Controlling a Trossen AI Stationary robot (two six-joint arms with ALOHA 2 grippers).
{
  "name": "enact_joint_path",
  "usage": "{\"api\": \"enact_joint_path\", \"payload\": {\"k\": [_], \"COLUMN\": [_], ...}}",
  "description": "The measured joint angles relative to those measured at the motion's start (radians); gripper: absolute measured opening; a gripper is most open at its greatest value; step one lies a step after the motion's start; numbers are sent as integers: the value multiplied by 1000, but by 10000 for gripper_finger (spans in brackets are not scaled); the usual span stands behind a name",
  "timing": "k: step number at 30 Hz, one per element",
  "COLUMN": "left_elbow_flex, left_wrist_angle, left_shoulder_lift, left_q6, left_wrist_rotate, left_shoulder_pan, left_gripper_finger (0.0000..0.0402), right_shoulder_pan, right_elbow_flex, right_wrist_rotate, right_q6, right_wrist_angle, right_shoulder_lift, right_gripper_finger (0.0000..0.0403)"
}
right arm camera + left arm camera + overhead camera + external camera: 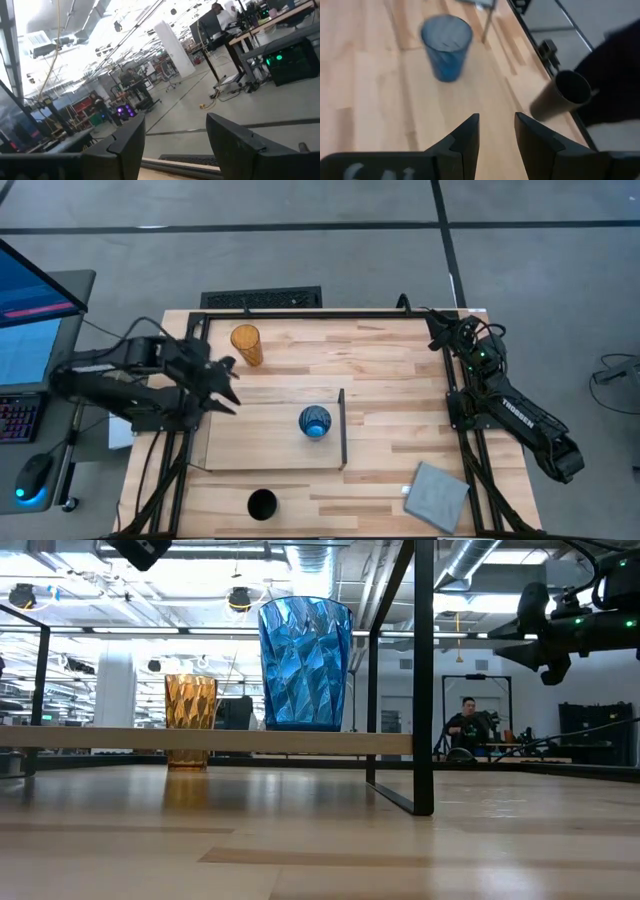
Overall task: Stack small to large cups/mugs on shelf
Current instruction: Put the black cup on the shelf
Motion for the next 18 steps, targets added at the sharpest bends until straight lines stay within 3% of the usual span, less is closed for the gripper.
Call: {"api": "enact_joint_path", "payload": {"k": [10, 18], "left_elbow_flex": [119, 225], "left_wrist_angle": [4, 40], "left_shoulder_lift": [287, 517], "left_q6": [-145, -342], "left_wrist_rotate": [-176, -197], "left_shoulder_pan": [-336, -484], "left_gripper_finger": [114, 114], "right_shoulder_pan": [0, 0], "right_elbow_flex": [0, 0], "right_wrist_rotate": [-2, -3], "right_q6": [1, 1], "right_wrist_angle": [-1, -52], "right_shoulder_lift": [0, 0], "right_gripper_finger": [230, 230]}}
